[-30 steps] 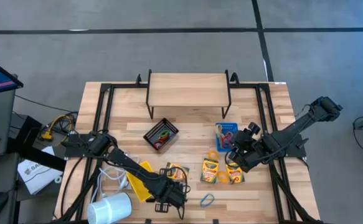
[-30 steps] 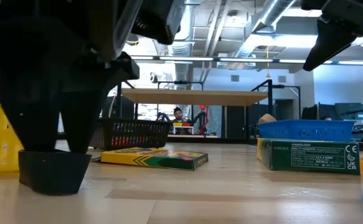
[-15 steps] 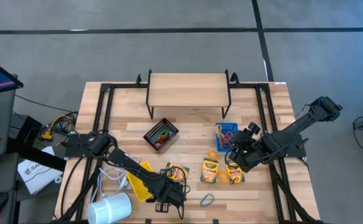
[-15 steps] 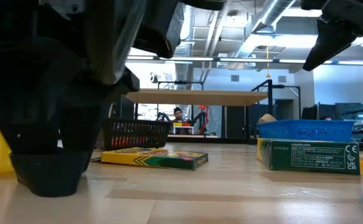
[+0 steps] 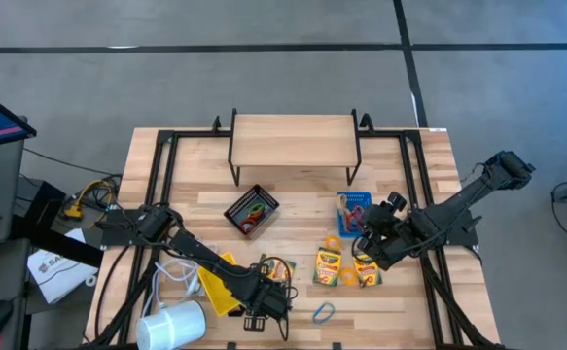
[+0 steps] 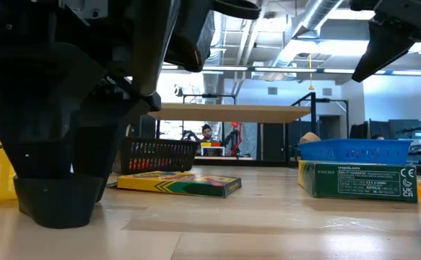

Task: Pick & Place Office Desk Supplies
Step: Put the black rubber band into the blue bin

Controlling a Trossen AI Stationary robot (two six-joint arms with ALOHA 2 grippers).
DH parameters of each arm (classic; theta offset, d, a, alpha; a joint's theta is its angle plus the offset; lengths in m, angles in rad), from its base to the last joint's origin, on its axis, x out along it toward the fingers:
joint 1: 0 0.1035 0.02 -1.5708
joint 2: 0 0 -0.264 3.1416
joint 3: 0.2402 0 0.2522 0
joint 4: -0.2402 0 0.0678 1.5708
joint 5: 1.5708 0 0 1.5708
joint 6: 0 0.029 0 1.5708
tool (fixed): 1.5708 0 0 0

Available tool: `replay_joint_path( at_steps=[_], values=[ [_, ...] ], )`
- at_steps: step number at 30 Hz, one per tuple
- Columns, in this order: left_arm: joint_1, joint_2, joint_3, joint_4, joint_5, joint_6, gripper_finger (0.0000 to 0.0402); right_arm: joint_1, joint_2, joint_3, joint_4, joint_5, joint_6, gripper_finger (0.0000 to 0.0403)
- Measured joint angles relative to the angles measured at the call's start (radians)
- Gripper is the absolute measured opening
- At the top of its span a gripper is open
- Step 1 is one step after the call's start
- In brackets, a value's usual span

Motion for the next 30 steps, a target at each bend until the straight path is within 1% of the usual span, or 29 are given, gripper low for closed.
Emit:
replay_joint_path(
  at_steps=[19, 30],
  values=[
    [0.018, 0.0, 0.0, 0.003, 0.018, -0.027, 0.0163, 0.0, 0.0, 0.0, 0.007, 0.0, 0.0, 0.0203],
    [0.024, 0.002, 0.003, 0.002, 0.029, -0.031, 0.0146, 0.0, 0.0, 0.0, 0.015, 0.0, 0.0, 0.0203]
  ],
)
